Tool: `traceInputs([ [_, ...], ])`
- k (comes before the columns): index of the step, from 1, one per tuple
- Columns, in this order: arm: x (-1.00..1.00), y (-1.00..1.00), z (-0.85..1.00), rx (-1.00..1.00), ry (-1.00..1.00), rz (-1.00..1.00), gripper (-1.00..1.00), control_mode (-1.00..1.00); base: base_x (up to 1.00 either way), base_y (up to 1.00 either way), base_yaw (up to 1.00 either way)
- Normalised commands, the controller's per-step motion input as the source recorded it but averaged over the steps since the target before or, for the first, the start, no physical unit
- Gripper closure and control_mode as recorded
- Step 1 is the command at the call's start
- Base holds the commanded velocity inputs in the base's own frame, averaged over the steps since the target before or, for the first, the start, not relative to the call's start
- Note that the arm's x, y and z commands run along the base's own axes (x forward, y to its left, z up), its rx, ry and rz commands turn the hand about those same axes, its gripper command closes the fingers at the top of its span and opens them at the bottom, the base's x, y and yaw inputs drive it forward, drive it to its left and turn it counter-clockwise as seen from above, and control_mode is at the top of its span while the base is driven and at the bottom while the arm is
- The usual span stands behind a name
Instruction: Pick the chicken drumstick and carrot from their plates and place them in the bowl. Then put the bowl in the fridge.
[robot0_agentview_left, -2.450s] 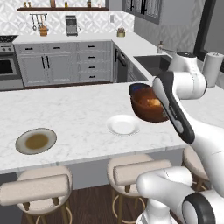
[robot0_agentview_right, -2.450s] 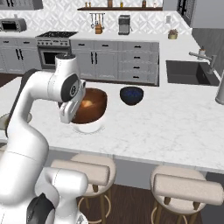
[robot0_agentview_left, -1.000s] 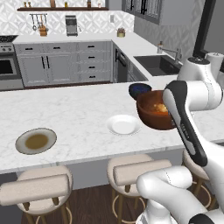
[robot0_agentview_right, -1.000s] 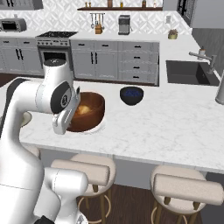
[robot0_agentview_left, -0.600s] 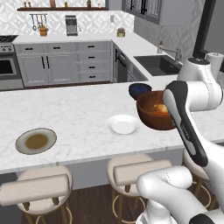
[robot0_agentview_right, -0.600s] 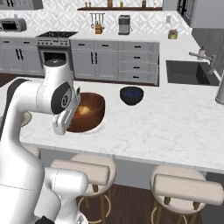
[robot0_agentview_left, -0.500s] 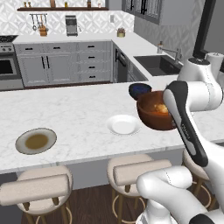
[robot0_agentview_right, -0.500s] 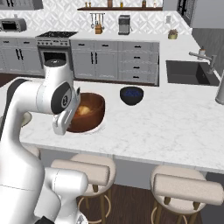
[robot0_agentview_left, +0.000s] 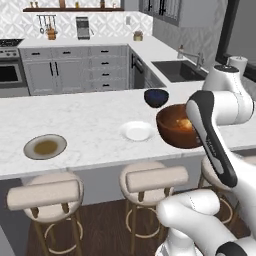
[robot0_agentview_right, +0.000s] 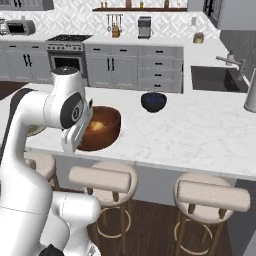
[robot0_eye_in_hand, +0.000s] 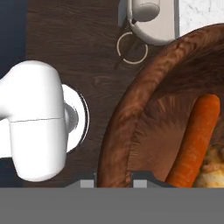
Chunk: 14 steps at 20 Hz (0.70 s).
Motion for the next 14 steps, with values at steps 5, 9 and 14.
traceInputs([
  [5, 0.00, 0.00, 0.00, 0.00, 0.00, 0.00, 1.00, 1.00, -0.85, 0.95, 0.17],
  [9, 0.00, 0.00, 0.00, 0.00, 0.00, 0.00, 1.00, 1.00, -0.28, 0.78, 0.87],
  [14, 0.00, 0.00, 0.00, 0.00, 0.00, 0.00, 1.00, 1.00, -0.20, 0.40, 0.99],
])
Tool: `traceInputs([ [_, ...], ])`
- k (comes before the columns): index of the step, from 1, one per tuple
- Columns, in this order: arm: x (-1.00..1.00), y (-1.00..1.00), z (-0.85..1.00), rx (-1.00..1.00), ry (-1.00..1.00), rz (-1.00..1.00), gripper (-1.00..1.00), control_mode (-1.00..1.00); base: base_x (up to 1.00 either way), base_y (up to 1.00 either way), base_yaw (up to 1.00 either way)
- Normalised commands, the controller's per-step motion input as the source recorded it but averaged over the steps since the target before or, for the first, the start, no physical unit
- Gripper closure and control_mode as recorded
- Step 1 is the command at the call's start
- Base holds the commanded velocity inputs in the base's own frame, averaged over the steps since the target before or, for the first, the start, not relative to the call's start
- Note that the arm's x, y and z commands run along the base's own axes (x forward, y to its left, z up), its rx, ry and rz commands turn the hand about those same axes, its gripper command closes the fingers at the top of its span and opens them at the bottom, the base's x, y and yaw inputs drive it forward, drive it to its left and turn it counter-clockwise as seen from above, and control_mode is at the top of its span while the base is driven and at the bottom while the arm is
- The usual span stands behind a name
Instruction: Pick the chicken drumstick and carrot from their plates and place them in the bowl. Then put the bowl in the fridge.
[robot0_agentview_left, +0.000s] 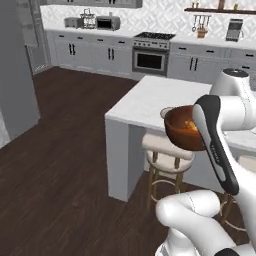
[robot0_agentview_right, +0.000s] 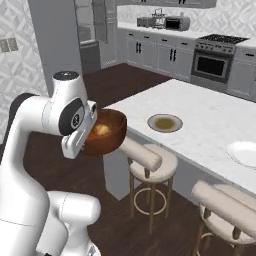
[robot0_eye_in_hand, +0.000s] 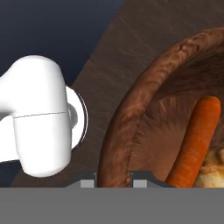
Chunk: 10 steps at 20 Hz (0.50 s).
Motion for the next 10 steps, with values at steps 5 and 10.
traceInputs([
  [5, 0.00, 0.00, 0.00, 0.00, 0.00, 0.00, 1.00, 1.00, 0.51, 0.93, 0.37],
  [10, 0.00, 0.00, 0.00, 0.00, 0.00, 0.00, 1.00, 1.00, 1.00, 1.00, -0.04],
])
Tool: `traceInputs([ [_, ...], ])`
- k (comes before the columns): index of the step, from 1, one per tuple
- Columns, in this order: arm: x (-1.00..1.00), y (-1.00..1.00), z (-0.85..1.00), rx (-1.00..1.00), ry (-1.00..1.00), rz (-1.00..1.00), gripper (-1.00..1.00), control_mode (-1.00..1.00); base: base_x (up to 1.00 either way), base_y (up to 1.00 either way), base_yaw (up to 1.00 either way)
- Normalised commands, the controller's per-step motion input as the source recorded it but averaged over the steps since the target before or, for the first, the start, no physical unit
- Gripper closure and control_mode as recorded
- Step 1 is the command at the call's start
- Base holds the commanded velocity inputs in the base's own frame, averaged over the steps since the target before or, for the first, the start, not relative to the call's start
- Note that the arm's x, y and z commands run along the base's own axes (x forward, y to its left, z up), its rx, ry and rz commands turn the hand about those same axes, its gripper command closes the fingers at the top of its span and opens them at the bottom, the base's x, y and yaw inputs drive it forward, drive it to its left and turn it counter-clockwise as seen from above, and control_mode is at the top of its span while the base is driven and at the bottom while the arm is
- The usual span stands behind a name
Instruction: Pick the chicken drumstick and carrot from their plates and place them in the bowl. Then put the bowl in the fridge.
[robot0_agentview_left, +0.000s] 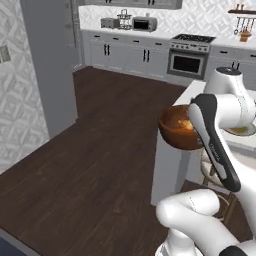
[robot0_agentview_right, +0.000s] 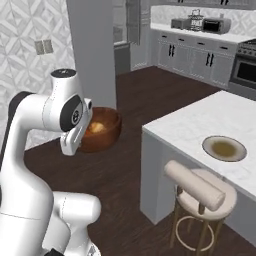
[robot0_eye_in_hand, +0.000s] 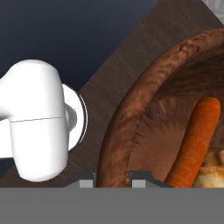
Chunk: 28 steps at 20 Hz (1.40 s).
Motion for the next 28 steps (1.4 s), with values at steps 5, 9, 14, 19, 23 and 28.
traceInputs([
  [5, 0.00, 0.00, 0.00, 0.00, 0.00, 0.00, 1.00, 1.00, 1.00, 1.00, -0.16],
  [9, 0.00, 0.00, 0.00, 0.00, 0.00, 0.00, 1.00, 1.00, 1.00, 1.00, -0.21],
  [14, 0.00, 0.00, 0.00, 0.00, 0.00, 0.00, 1.00, 1.00, 1.00, 1.00, -0.27],
  [19, 0.00, 0.00, 0.00, 0.00, 0.00, 0.00, 1.00, 1.00, 1.00, 1.00, -0.37],
  [23, 0.00, 0.00, 0.00, 0.00, 0.00, 0.00, 1.00, 1.00, 0.87, 0.97, -0.55],
  [28, 0.00, 0.00, 0.00, 0.00, 0.00, 0.00, 1.00, 1.00, 0.76, 0.88, -0.61],
])
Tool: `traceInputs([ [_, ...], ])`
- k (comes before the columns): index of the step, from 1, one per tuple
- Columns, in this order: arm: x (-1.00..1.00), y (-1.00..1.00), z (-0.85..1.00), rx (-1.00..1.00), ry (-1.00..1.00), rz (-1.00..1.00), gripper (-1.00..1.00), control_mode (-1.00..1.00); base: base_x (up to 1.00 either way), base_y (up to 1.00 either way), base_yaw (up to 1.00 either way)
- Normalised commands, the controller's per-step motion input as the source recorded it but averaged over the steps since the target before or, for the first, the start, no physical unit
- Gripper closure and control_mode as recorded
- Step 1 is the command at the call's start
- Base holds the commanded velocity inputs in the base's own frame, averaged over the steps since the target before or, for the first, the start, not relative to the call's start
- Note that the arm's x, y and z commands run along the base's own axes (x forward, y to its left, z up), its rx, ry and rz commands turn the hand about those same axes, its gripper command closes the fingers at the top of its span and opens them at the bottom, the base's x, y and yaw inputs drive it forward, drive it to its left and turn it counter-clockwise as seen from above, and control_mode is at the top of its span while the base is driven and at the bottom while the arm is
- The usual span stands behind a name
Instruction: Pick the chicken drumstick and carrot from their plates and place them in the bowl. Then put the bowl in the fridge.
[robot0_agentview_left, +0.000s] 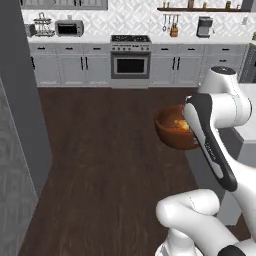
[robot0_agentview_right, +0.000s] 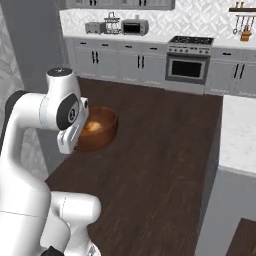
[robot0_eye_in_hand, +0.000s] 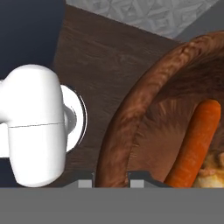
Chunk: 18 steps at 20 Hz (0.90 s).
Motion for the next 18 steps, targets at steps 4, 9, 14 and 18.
traceInputs([
  [4, 0.00, 0.00, 0.00, 0.00, 0.00, 0.00, 1.00, 1.00, 0.84, 0.86, -0.57],
  [9, 0.00, 0.00, 0.00, 0.00, 0.00, 0.00, 1.00, 1.00, 1.00, 0.32, -0.34],
  [14, 0.00, 0.00, 0.00, 0.00, 0.00, 0.00, 1.00, 1.00, 1.00, 0.17, -0.25],
  [18, 0.00, 0.00, 0.00, 0.00, 0.00, 0.00, 1.00, 1.00, 1.00, 0.50, -0.08],
])
